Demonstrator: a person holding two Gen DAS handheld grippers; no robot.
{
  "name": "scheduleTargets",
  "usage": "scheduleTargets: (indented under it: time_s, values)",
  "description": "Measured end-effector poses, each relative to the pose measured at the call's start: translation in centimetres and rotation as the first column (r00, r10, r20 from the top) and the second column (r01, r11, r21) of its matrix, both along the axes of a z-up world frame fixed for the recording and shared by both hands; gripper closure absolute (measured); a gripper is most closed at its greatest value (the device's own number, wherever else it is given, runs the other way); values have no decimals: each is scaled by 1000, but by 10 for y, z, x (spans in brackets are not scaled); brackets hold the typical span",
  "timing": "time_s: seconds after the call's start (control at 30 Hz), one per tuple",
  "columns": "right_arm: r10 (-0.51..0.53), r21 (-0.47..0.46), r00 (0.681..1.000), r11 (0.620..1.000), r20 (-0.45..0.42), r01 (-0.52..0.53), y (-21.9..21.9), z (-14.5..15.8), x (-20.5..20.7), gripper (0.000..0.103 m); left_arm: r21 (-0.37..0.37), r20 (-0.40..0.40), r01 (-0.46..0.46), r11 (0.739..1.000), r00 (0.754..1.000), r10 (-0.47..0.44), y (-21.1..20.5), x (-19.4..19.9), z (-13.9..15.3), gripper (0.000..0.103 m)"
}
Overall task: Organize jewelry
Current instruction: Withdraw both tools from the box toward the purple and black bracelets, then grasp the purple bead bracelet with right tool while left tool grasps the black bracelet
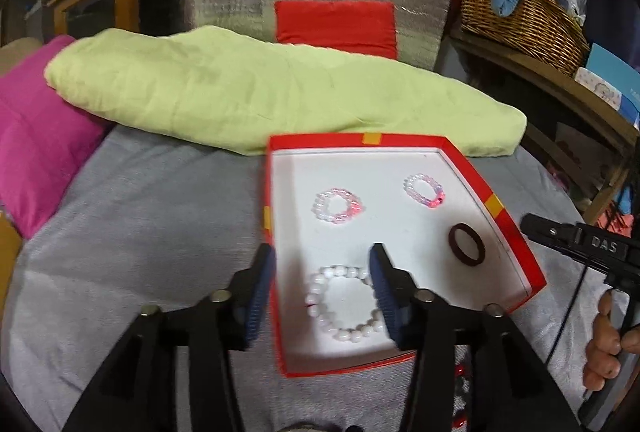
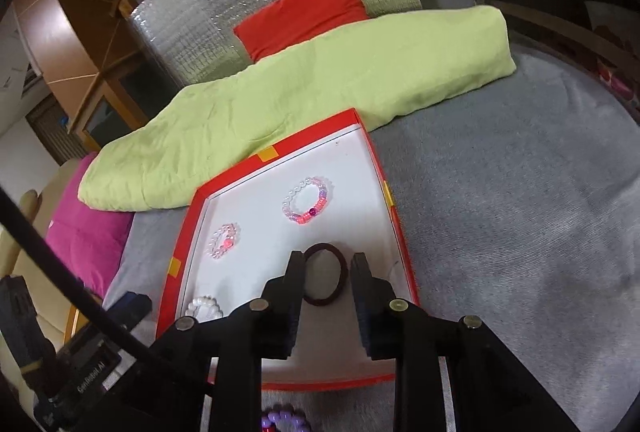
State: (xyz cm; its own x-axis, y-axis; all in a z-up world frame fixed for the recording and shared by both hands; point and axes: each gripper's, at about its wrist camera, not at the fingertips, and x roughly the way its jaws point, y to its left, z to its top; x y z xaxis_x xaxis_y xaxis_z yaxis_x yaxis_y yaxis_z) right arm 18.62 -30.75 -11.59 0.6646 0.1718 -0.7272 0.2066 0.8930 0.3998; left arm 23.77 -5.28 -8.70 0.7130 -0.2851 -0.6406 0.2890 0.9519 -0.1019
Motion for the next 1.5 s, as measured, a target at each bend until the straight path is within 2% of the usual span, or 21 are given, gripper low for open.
scheduleTargets:
  time_s: [0.33,0.5,0.67,0.8,1.03,1.23,1.37,1.5]
  values:
    - [78,-12,997,997,7,-78,5,13,-39,77,57,24,-11,998,1000,10,26,-34,4,46]
    - [99,-15,995,995,-22,-100,9,9,-59,77,71,24,-20,997,1000,19,48,-54,5,46]
    - [102,9,994,995,-44,-102,9,8,-92,77,45,-2,-39,998,999,39,80,-76,4,46]
    - [104,37,991,994,-85,-102,11,0,-104,77,20,-25,-32,999,999,32,90,-94,1,46]
    - [148,39,981,989,-126,-144,30,-13,-99,77,60,-35,69,996,997,-67,66,-102,-6,46]
    - [167,45,973,986,-160,-162,39,-24,-87,77,87,-79,182,979,981,-176,39,-98,-18,47]
    - [182,46,967,983,-180,-177,44,-30,-81,77,98,-93,222,970,972,-214,29,-99,-22,54]
    - [192,16,959,981,-207,-193,54,-37,-76,77,85,-108,234,969,969,-224,26,-98,-25,54]
